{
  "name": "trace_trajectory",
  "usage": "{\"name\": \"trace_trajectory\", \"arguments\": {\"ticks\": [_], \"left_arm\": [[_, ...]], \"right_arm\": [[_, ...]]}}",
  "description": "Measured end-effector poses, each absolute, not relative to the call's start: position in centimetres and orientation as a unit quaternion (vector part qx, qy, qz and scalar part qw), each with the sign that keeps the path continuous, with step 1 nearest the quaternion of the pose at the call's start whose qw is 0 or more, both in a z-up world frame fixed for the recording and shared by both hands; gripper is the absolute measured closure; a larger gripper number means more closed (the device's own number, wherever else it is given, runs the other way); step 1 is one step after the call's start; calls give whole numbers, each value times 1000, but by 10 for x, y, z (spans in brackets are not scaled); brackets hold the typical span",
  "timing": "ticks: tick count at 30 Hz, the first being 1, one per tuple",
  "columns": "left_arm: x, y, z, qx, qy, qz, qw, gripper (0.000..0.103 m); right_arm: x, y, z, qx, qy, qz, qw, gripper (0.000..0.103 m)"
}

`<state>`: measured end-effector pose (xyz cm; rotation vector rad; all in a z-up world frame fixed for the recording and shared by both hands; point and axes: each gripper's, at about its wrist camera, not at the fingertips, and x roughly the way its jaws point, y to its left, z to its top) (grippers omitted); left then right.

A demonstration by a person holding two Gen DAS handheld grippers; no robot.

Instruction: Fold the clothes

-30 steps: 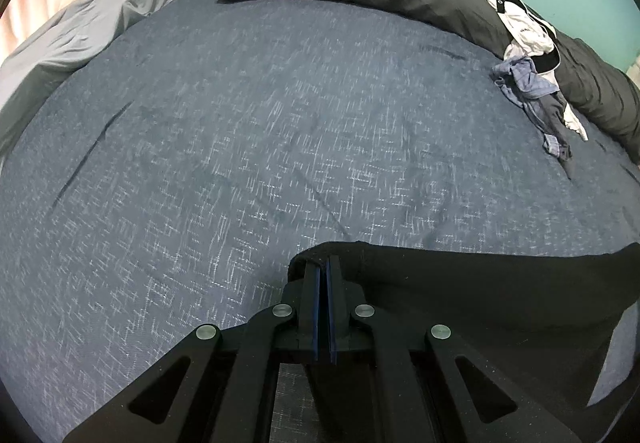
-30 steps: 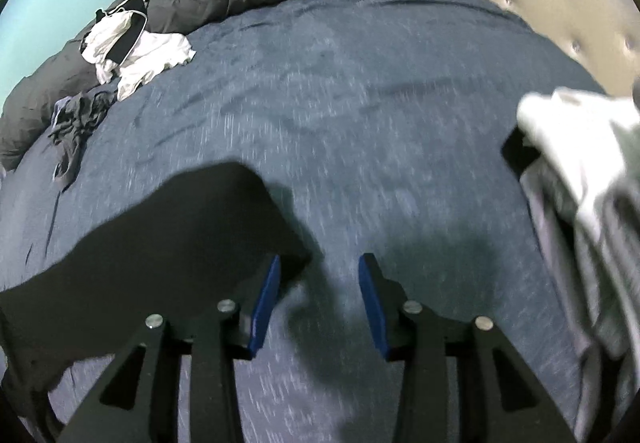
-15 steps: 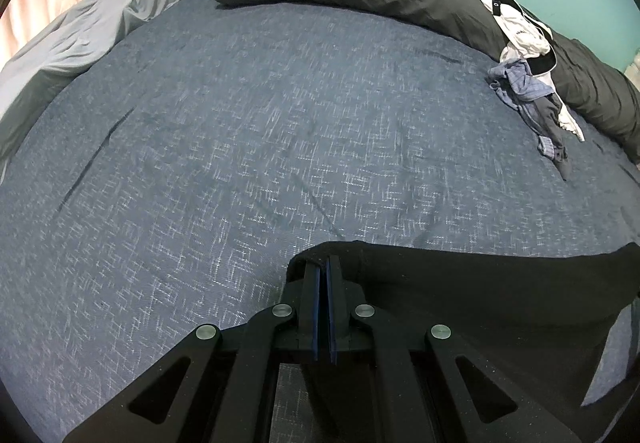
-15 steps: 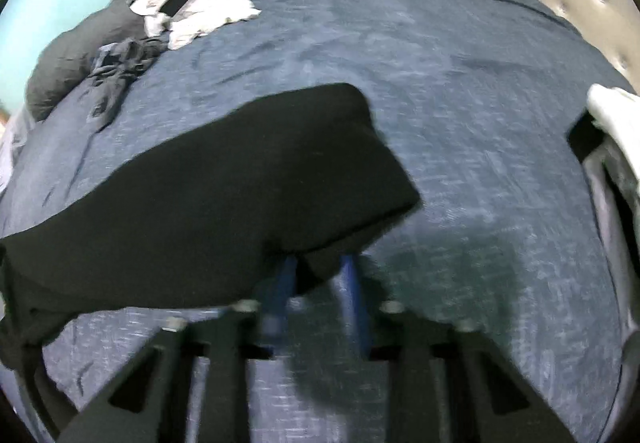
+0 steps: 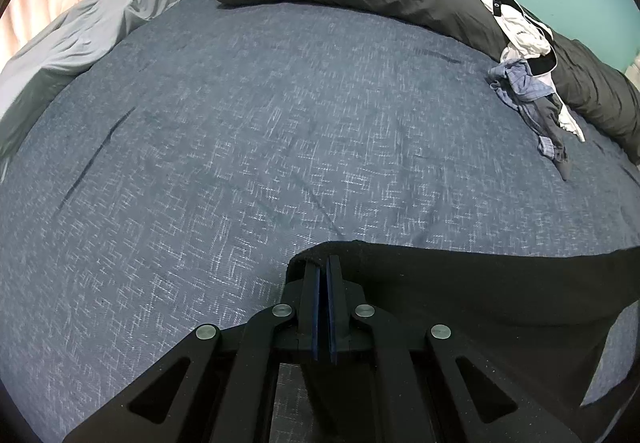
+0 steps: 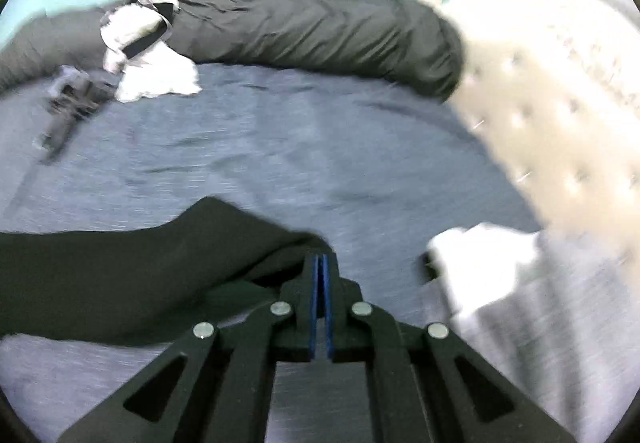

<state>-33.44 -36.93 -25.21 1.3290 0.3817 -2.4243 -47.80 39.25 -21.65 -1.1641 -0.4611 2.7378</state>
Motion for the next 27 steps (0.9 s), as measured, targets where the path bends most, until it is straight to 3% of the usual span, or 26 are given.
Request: {"name": "trace_trajectory", "arguments": {"ticks": [4,7,14,17,19,21,27], "left_arm": [[-336,-368,-252,469,134,-855,175,100],[-336,-368,-252,470,134,-854,176,100],[-336,-369,-255,474,134,-853,175,100],[-336,-369,-256,474,137,-852,176,100],[-336,-369,-257,474,138,-851,177,100],[-337,-367,-258,475,138,-851,177,100],[-337,-367,-259,479,135,-849,175,100]], "right_arm": [[-479,399,-223,-391,-195,895,88,101],[-486,403,-260,-483,-170,858,30,100],[-459,408,-258,-469,-120,875,-11,96],[-449,411,-245,-452,-89,887,-21,85],[-452,411,-233,-437,-77,896,-20,57],[-460,412,-222,-423,-50,905,-16,44],[-496,425,-230,-445,37,895,-11,44]]}}
